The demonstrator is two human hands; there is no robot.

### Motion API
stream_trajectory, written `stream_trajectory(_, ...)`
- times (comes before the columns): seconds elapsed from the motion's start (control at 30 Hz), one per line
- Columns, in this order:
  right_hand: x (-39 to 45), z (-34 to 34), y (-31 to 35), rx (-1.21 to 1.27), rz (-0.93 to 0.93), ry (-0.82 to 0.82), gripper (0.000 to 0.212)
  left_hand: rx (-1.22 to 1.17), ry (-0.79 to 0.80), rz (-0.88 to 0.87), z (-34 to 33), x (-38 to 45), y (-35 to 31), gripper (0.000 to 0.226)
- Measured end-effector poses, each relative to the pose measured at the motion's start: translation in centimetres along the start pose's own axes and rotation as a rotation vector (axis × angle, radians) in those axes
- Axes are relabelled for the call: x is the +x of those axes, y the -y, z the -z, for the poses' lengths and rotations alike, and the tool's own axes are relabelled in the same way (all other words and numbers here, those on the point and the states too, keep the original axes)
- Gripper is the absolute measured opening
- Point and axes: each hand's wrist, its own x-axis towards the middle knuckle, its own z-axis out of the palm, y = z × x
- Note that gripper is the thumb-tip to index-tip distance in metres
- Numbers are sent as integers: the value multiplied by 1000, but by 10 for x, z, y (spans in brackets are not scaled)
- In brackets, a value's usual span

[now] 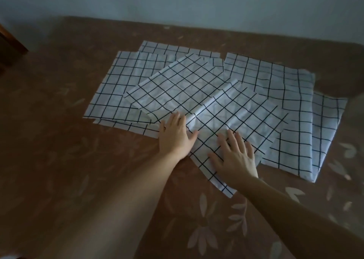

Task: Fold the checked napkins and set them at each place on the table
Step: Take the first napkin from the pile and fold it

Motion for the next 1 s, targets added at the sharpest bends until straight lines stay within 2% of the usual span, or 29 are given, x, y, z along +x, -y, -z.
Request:
stream_trajectory(0.2, -29, -6, 11, 61, -25, -33, 68, -189, -219, -30, 6, -20, -11, 14)
stream_trajectory(0.4, -69, -11, 29, 114, -50, -14, 69, -250, -122, 85, 25, -42, -16, 18)
stream_trajectory(0.53, -96, -1, 32, 138, -11, 33, 70, -307, -58, 98, 47, -57, -20, 15)
stream_trajectory(0.83, -69, 129, 8, 85, 138, -212, 80, -288, 47, -94, 154, -96, -61, 9)
stream_trajectory(0.93, -67, 172, 12, 47, 227, -199, 78, -251, 60, -143, 190, -111, -78, 11)
stream_trajectory(1.0, -71, 191, 17, -9, 282, -147, 63, -242, 52, -158, 213, -123, -86, 14)
